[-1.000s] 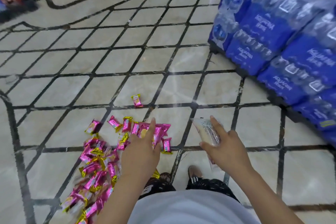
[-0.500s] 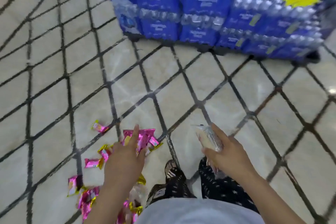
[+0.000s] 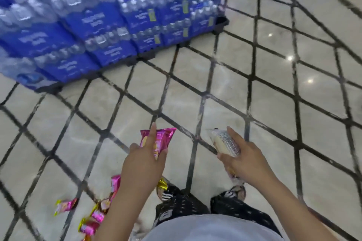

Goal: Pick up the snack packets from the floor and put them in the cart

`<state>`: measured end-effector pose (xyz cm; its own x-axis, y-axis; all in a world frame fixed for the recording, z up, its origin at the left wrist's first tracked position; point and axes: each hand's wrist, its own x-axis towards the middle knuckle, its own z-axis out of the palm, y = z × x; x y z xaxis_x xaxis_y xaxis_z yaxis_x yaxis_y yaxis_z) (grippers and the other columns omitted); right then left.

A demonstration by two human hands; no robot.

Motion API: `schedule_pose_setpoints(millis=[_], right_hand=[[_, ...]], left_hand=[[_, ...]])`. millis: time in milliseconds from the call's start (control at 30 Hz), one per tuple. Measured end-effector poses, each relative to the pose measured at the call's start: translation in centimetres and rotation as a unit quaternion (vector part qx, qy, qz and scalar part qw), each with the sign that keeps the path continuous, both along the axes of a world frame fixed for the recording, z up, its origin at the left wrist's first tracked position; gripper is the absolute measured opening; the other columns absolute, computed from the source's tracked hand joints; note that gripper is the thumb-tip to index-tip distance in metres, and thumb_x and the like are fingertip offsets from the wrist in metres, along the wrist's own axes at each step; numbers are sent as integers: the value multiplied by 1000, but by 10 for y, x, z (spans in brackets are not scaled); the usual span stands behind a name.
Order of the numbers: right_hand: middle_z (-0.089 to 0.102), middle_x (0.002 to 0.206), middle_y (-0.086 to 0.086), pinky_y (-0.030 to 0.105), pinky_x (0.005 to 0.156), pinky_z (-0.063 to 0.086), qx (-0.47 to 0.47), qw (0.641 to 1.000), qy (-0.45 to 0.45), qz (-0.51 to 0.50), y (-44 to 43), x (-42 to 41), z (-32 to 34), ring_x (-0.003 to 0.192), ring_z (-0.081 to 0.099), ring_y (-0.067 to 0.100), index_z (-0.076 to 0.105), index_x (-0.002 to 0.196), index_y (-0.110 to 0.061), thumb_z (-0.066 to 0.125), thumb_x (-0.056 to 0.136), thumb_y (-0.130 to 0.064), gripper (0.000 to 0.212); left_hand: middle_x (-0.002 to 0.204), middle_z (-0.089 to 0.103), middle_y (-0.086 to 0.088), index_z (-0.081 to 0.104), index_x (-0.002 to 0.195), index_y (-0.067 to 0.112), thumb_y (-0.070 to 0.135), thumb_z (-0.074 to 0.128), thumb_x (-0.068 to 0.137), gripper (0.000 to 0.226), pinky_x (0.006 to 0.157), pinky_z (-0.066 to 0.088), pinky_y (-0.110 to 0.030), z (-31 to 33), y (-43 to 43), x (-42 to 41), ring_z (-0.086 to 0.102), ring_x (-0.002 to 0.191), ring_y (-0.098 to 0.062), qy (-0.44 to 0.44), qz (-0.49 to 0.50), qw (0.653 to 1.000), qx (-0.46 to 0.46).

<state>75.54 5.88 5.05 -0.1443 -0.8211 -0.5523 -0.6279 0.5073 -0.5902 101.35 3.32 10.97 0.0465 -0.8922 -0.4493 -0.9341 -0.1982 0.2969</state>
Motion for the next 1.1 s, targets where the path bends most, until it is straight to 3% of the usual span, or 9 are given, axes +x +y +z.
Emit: schedule_pose_setpoints(millis=[67,167,333,433,533,633,800,933,1100], right_hand=[[58,99,3,22,53,38,7,999,-5,-49,16,-50,-2,75,60,14,22,142,-60,67,80,-52,77],[58,97,5,24,54,38,16,993,1,-115,38,-122,-4,76,60,17,25,145,-55,68,80,-49,78],[53,110,2,19,55,41,10,980,13,-196,61,-212,0,78,56,11,23,145,-56,67,83,-46,77],[58,107,2,26,56,50,-9,965,-12,-261,69,-249,-4,80,62,15,23,143,-59,69,81,-47,78],[60,111,0,24,56,49,-9,952,-34,-305,66,-272,-11,82,63,13,24,145,-55,71,81,-44,80],[57,117,-1,20,60,47,-9,937,-52,-345,50,-290,-19,87,61,12,26,146,-54,72,81,-45,81],[55,120,-1,27,67,54,-17,904,-52,-423,13,-332,-24,91,62,13,21,145,-57,71,80,-50,82],[53,132,-3,33,80,55,-7,873,-37,-486,-13,-369,-23,104,61,16,20,146,-56,70,79,-53,84],[53,116,-1,37,82,54,-2,825,-12,-565,-39,-405,-7,95,61,18,18,144,-61,67,76,-57,84]], left_hand=[[117,49,-14,-12,150,51,53,40,99,72,56,36,-23,-4,-2,-52,45,60,-9,18,-38,999,-2],[115,45,-9,-11,150,53,56,39,98,72,70,49,-29,-10,-5,-128,58,74,-19,31,-97,995,10],[130,44,-15,-15,148,54,56,39,98,73,58,41,-24,-15,-10,-235,49,62,-11,33,-192,981,15],[133,45,-18,-16,147,55,56,39,98,73,65,45,-24,-12,-17,-280,52,69,-6,44,-228,972,19],[122,44,-8,-18,148,53,55,37,99,73,52,32,-14,-4,-31,-315,46,63,-2,36,-258,965,24],[104,38,-1,-20,147,52,56,34,99,72,50,29,-12,-3,-59,-343,46,63,-5,17,-302,953,28],[124,45,-12,-18,147,49,56,33,99,71,57,35,-23,-21,-135,-412,40,59,-6,-2,-387,922,25],[118,44,-11,-22,142,53,57,33,98,70,60,42,-27,-33,-197,-485,44,60,-8,30,-461,887,12],[116,45,-12,-20,145,51,55,37,99,74,59,41,-28,-30,-252,-573,45,64,-15,41,-551,834,-2]])
